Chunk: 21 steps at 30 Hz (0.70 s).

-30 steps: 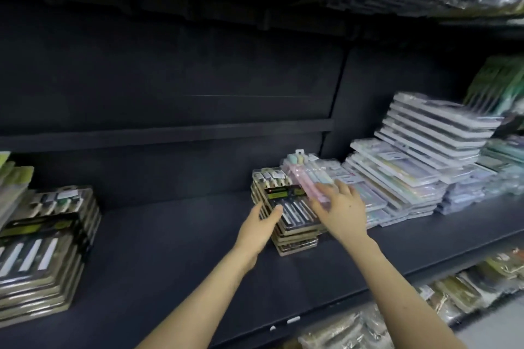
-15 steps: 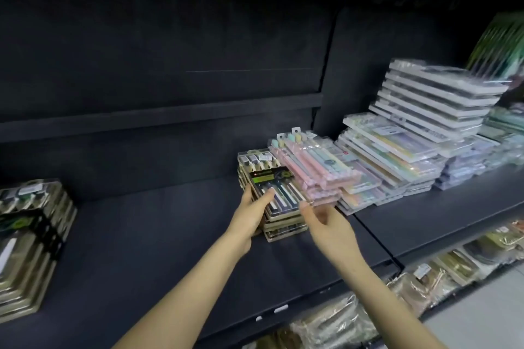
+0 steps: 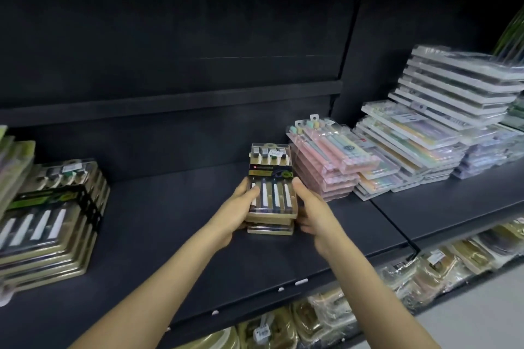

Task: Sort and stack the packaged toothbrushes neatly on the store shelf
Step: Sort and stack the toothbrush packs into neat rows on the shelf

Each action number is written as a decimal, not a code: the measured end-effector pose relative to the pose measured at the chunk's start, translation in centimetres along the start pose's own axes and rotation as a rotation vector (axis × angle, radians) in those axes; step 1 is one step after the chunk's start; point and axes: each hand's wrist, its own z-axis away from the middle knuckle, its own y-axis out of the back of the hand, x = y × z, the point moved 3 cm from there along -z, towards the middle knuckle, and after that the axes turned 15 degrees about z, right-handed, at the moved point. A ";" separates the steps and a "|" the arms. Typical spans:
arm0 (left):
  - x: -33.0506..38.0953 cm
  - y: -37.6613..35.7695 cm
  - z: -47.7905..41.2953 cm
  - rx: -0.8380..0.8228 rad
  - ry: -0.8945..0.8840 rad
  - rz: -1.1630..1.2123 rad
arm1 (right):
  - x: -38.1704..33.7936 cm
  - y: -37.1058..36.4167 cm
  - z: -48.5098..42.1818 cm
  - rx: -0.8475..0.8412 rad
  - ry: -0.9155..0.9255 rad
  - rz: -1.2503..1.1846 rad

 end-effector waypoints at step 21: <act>-0.2 3.5 4.9 0.071 0.103 0.455 | 2.1 -4.4 6.0 -0.327 0.255 -0.258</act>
